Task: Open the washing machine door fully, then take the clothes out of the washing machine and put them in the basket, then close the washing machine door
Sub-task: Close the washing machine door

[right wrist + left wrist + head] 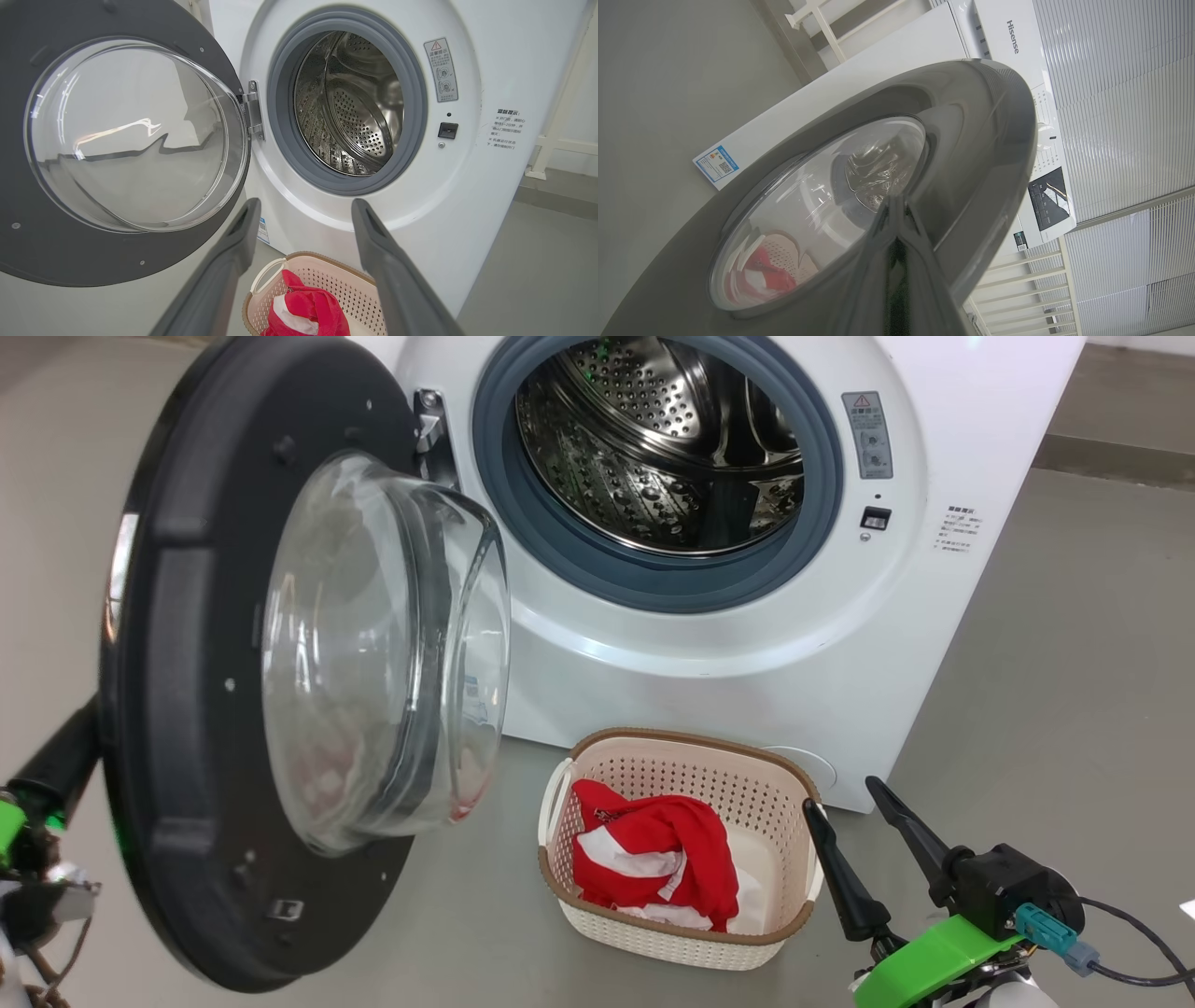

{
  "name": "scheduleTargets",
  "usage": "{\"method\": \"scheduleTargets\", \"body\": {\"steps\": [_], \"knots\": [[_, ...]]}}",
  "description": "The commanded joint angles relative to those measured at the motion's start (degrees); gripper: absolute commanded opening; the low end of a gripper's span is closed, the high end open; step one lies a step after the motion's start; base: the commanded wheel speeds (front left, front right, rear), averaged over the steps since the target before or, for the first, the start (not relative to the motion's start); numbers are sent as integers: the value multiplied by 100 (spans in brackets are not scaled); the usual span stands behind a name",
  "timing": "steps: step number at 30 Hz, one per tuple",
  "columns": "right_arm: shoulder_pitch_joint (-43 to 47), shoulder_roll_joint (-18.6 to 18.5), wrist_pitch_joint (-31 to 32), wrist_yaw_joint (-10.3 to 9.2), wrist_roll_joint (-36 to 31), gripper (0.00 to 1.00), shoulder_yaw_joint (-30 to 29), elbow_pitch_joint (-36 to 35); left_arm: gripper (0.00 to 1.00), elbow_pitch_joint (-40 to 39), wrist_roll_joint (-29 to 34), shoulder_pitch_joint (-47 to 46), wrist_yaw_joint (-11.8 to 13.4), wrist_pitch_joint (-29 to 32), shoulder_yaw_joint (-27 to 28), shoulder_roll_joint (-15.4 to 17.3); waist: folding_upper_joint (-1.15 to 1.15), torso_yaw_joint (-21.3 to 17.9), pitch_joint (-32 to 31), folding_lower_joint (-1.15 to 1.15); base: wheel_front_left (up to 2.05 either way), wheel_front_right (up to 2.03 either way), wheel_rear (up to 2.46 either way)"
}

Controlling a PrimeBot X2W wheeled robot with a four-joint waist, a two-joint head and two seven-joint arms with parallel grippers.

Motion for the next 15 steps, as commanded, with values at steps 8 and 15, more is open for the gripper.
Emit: {"method": "scheduleTargets", "body": {"steps": [8, 15], "knots": [[-171, 7, -37, 36, 33, 100, 111, -137, 0, -874, -339, 326, 179, 149, -332, 14, 0, -87, 37, 0, 0, 0, 0], [-206, 8, -37, 36, 38, 100, 104, -150, 0, -1145, -631, 628, 285, 4, -687, -2, 0, -219, 93, 0, 0, 0, 0]]}}
